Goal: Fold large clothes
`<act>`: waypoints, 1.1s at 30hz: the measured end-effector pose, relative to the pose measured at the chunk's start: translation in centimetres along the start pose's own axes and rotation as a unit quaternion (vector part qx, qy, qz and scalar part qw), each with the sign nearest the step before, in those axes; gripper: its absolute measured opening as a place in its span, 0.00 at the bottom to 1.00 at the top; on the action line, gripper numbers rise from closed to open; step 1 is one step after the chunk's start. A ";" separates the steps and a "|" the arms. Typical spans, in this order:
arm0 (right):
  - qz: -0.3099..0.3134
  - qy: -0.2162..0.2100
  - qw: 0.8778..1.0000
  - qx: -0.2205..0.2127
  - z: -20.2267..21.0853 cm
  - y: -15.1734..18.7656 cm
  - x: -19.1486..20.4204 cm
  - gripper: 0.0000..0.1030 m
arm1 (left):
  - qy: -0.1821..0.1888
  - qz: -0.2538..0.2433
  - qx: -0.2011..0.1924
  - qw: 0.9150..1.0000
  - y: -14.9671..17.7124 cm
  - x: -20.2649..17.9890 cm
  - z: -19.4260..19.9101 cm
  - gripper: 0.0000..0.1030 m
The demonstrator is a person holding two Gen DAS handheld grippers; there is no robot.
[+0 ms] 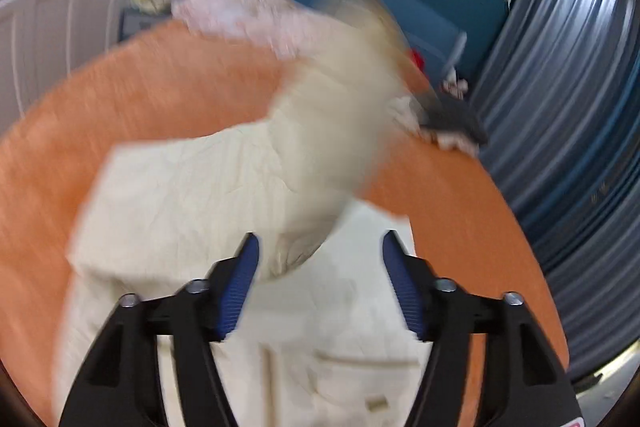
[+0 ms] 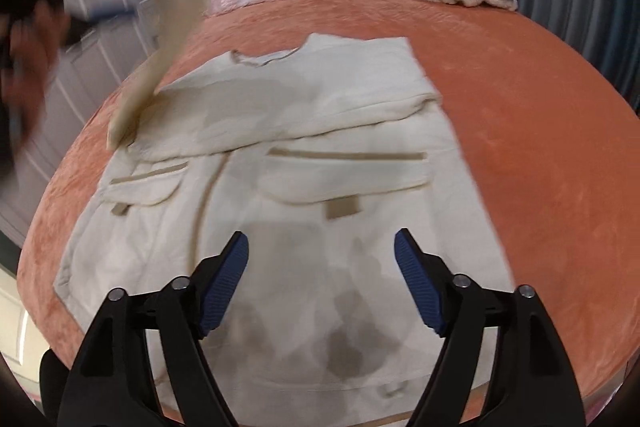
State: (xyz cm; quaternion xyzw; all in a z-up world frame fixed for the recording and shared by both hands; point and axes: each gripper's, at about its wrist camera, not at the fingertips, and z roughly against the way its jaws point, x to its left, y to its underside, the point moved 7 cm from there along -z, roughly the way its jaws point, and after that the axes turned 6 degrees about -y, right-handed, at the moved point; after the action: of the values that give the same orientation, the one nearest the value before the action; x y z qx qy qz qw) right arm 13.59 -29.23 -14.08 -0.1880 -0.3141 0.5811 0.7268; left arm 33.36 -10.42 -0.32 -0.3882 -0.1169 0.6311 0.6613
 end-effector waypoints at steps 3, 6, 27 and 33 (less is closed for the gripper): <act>-0.010 0.003 1.000 -0.012 -0.3 -1.3 -1.9 0.74 | -0.001 0.015 0.057 0.998 4.7 0.8 -2.7 0.62; -0.021 -0.002 0.999 -0.024 -1.5 -3.5 -3.5 0.75 | -0.009 0.076 0.093 0.993 7.0 4.8 -4.5 0.61; -0.145 -0.109 0.983 -0.029 -13.0 -15.5 -4.1 0.02 | -0.122 0.302 0.052 0.944 4.0 27.3 -6.6 0.07; -0.072 -0.081 0.991 -0.075 -7.0 -13.7 -3.5 0.01 | -0.147 0.221 0.021 0.964 4.6 26.4 -5.0 0.05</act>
State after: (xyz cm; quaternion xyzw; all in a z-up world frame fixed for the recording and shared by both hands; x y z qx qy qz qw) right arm 27.82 -35.45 -11.28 -0.1711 -0.4276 0.5156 0.7225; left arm 37.79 11.77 -15.57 -0.2934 -0.1104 0.8141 0.4889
